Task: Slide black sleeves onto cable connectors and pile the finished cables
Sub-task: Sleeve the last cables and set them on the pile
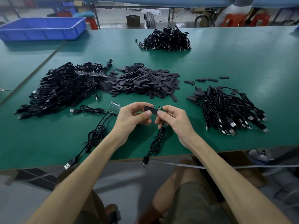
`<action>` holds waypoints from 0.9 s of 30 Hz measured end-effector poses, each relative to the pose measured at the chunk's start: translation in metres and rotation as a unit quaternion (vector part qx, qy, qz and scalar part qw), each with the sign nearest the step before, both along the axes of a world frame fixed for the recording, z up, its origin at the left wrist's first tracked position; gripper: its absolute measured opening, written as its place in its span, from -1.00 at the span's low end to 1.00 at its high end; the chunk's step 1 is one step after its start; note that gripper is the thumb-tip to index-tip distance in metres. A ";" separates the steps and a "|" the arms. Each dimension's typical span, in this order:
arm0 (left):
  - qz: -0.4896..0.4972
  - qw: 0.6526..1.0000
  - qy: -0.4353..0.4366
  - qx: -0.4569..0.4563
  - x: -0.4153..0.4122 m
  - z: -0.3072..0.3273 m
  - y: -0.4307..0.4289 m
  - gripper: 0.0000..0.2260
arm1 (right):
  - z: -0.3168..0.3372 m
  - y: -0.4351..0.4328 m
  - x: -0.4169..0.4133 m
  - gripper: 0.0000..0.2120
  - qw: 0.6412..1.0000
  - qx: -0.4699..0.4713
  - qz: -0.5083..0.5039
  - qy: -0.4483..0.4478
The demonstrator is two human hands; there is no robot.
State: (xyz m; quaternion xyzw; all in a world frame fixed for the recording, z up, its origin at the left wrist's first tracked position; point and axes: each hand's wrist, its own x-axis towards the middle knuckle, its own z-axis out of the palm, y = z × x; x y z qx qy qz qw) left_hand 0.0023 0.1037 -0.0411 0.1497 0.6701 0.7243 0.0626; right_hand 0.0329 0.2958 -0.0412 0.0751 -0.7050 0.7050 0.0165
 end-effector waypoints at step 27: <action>0.069 0.979 0.122 -0.148 0.001 0.001 -0.002 -0.82 | -0.002 -0.002 0.000 -0.90 0.999 0.038 -0.009 -0.008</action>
